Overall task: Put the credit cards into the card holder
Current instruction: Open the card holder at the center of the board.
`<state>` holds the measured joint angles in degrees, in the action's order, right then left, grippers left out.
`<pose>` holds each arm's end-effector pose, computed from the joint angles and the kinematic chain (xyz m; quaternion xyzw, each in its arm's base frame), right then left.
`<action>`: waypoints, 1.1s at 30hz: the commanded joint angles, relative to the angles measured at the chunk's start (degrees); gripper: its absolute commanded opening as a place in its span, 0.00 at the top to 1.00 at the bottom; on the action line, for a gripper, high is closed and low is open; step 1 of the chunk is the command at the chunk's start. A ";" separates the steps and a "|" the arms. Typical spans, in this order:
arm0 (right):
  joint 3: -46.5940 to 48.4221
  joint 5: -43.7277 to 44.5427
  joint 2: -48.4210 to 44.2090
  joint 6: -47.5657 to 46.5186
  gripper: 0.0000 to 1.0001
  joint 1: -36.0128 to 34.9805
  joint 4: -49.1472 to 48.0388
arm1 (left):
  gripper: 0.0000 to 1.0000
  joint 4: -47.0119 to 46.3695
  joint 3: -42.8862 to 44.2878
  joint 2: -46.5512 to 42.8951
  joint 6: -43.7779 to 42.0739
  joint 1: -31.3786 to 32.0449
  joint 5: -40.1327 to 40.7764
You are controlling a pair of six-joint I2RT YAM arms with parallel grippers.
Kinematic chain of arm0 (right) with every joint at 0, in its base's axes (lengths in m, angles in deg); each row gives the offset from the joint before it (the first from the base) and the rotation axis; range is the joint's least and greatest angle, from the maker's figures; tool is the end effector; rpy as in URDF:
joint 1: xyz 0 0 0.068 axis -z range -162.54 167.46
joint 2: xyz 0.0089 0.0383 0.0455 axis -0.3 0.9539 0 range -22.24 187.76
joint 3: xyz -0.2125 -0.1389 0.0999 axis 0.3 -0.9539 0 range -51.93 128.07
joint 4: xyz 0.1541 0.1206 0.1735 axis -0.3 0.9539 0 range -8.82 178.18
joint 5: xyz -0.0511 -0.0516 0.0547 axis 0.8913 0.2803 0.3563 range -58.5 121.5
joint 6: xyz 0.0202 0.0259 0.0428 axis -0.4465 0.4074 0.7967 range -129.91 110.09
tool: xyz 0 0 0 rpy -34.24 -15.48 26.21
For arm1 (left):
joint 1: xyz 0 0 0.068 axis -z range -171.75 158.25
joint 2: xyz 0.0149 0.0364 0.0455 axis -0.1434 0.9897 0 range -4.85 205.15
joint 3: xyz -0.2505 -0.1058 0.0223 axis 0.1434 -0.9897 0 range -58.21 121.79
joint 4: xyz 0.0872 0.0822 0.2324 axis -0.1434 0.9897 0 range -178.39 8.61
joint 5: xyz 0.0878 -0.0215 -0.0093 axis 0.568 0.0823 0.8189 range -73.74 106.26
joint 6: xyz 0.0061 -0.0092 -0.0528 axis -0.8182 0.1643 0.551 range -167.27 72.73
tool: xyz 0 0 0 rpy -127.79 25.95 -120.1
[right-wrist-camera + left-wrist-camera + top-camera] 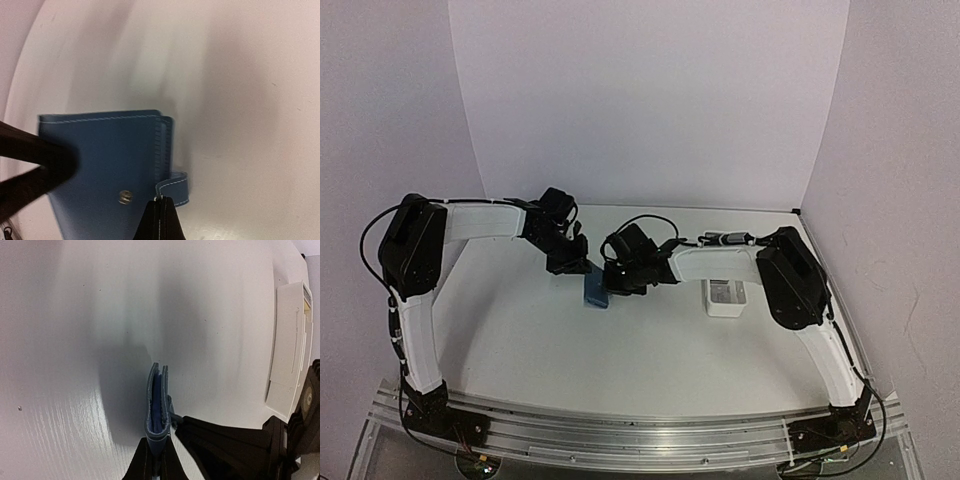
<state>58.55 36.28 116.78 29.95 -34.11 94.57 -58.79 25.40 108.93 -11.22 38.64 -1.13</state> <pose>0.3408 0.4249 0.1491 -0.0762 0.9095 0.2647 0.3114 0.3592 -0.2230 0.1906 -0.0077 0.9551 -0.2633 0.1357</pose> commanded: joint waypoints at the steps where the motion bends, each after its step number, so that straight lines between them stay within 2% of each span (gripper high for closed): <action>1: -7.70 6.78 -5.48 -1.37 1.00 2.43 3.79 | 1.00 0.63 -0.17 -0.03 -3.82 -0.10 1.91; 11: -10.57 6.55 -8.30 -2.80 1.00 3.14 3.77 | 1.00 -2.24 -1.64 2.16 -6.82 -0.51 2.79; 12: -10.69 6.34 -8.69 -3.24 1.00 3.12 3.81 | 0.97 -2.55 -1.57 2.60 -8.08 -0.51 3.69; 14: -10.37 4.08 -9.57 -4.40 1.00 2.98 3.69 | 0.78 -2.53 -0.68 4.02 -10.45 -0.51 5.94; 16: -9.62 2.40 -10.25 -5.90 1.00 2.69 3.55 | 0.67 -2.29 0.16 4.42 -11.84 -0.49 6.72; 18: -7.92 0.39 -11.29 -7.53 1.00 2.02 3.51 | 0.51 -2.43 0.78 4.06 -13.22 -0.50 8.01; 22: -4.40 -1.53 -12.26 -8.16 1.00 1.50 3.40 | 0.31 -1.12 1.73 3.22 -13.86 -1.80 6.83; 27: -1.25 -3.81 -11.63 -7.01 1.00 0.66 3.17 | 0.21 -1.25 2.33 -0.01 -18.33 -1.60 5.49; 30: 0.31 -6.75 -9.93 -4.22 1.00 0.32 2.81 | 0.14 -1.19 1.68 -0.91 -21.59 1.63 7.93; 33: 1.19 -7.31 -10.38 -2.78 1.00 -0.20 2.28 | 0.13 2.18 1.05 -0.63 -19.56 1.66 11.09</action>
<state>56.77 31.87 108.06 24.61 -33.52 98.00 -59.84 25.25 111.18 -29.47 38.68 6.06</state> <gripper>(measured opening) 0.004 0.867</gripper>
